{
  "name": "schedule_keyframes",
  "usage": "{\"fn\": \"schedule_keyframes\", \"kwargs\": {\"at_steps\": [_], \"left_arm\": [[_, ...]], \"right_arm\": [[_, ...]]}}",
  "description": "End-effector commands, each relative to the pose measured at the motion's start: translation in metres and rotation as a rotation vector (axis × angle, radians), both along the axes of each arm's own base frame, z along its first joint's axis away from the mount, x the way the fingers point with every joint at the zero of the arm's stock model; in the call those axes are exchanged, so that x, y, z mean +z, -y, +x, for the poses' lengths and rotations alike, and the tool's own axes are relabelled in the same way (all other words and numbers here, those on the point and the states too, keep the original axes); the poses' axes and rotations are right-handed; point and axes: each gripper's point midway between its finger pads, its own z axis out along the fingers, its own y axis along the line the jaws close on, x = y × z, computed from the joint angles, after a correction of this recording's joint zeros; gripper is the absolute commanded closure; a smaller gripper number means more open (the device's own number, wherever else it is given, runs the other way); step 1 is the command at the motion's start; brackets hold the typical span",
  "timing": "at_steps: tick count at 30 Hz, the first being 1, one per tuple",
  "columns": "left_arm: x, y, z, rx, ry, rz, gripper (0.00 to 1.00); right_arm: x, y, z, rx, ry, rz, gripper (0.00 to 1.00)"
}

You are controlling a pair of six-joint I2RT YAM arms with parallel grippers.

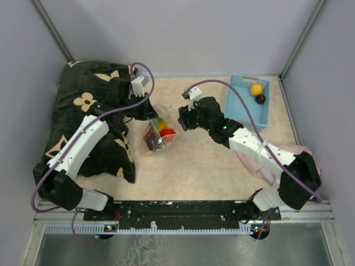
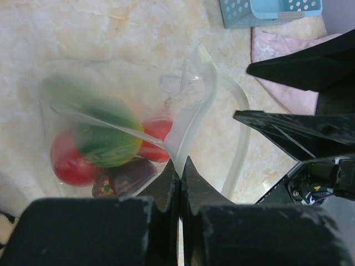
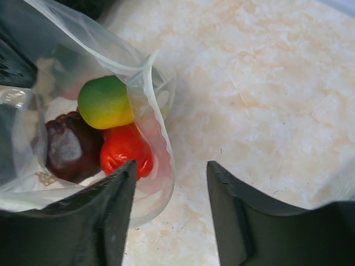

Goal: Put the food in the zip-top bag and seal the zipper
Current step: Place the fake fruit in the zipper food storage bag.

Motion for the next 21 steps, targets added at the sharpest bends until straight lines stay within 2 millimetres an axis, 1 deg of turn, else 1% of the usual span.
{"fn": "schedule_keyframes", "kwargs": {"at_steps": [1,2,4,5,7,9,13,15,17,21], "left_arm": [[0.007,0.002,0.001,-0.012,0.021,-0.024,1.0],[0.007,0.003,0.001,-0.014,0.02,-0.024,1.0],[0.006,0.002,0.001,-0.013,0.019,-0.024,1.0],[0.006,0.003,0.001,-0.014,0.019,-0.023,1.0],[0.006,0.003,0.001,-0.014,0.017,-0.024,1.0],[0.005,0.003,0.001,-0.015,0.015,-0.024,1.0],[0.006,0.002,0.001,-0.011,0.021,-0.022,1.0],[0.008,0.001,0.001,-0.007,0.026,-0.02,1.0],[0.009,0.0,0.002,-0.001,0.031,-0.015,1.0],[0.009,-0.004,0.004,0.019,0.039,0.003,1.0]], "right_arm": [[-0.011,-0.007,0.01,-0.023,-0.003,0.003,0.54],[-0.013,-0.009,0.011,-0.022,-0.007,0.003,0.59],[-0.012,-0.012,0.014,-0.023,-0.01,0.007,0.77],[-0.009,-0.012,0.014,-0.024,-0.006,0.008,0.85],[-0.002,-0.009,0.015,-0.036,0.005,0.001,0.99],[0.011,-0.004,0.016,-0.046,0.027,-0.01,1.0],[0.054,0.004,0.013,-0.052,0.076,-0.002,1.0],[0.07,0.006,0.01,-0.051,0.095,0.012,1.0],[0.077,0.013,0.012,-0.076,0.124,0.008,1.0],[0.067,0.038,0.021,-0.202,0.104,-0.106,1.0]]}}
